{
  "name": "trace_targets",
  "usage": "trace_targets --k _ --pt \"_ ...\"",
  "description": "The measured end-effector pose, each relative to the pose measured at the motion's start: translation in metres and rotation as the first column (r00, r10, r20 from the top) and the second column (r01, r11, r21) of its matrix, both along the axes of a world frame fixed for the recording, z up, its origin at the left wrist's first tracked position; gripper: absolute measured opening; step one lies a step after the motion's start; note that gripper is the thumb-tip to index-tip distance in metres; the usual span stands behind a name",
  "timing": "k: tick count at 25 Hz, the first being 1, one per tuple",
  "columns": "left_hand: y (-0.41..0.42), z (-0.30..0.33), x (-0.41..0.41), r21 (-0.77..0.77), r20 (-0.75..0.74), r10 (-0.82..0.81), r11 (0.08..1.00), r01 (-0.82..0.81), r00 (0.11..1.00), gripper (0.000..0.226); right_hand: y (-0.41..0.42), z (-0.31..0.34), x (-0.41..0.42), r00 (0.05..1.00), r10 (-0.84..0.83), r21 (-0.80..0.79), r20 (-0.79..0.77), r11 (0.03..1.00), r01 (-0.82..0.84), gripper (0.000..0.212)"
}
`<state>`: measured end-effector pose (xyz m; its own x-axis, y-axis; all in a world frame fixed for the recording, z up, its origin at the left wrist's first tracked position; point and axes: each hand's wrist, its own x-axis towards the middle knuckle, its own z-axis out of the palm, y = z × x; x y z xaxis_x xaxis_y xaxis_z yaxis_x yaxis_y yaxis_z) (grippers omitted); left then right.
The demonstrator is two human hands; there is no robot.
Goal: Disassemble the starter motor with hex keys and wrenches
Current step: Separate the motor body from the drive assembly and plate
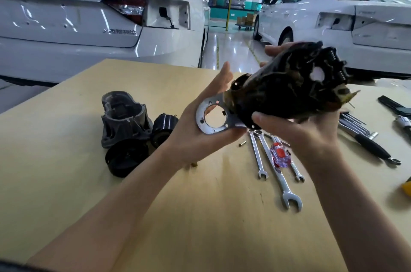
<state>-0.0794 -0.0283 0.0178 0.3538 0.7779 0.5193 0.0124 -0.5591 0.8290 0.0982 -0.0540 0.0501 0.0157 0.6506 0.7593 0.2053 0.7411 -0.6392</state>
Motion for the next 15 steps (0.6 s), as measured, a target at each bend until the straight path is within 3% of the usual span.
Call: trace_targets --k 2,4,8,10,13,15 --pt "0.003 0.0 -0.004 0.03 0.016 0.02 0.999 -0.02 1.0 0.097 -0.003 0.0 0.0 0.986 -0.021 0.209 0.165 0.978 -0.014 0.068" --pt "0.007 -0.001 -0.009 0.08 0.007 0.059 0.995 -0.06 0.998 0.088 -0.005 -0.003 -0.005 0.953 -0.14 0.375 0.27 0.927 0.03 0.068" --pt "0.017 -0.001 -0.018 0.142 -0.105 0.221 0.968 -0.206 0.97 0.035 -0.007 -0.013 -0.009 0.909 -0.291 0.467 0.3 0.875 0.126 0.068" --pt "0.019 0.001 -0.019 0.109 -0.122 0.249 0.965 -0.237 0.961 0.027 -0.01 -0.017 -0.014 0.861 -0.38 0.519 0.337 0.838 0.167 0.061" --pt "0.015 0.008 -0.014 0.206 -0.163 0.364 0.922 -0.329 0.917 0.056 -0.014 -0.022 -0.02 0.789 -0.492 0.6 0.369 0.774 0.202 0.045" --pt "0.011 0.015 -0.013 0.237 -0.126 0.424 0.891 -0.388 0.897 0.061 -0.016 -0.021 -0.021 0.786 -0.501 0.61 0.362 0.765 0.206 0.046"
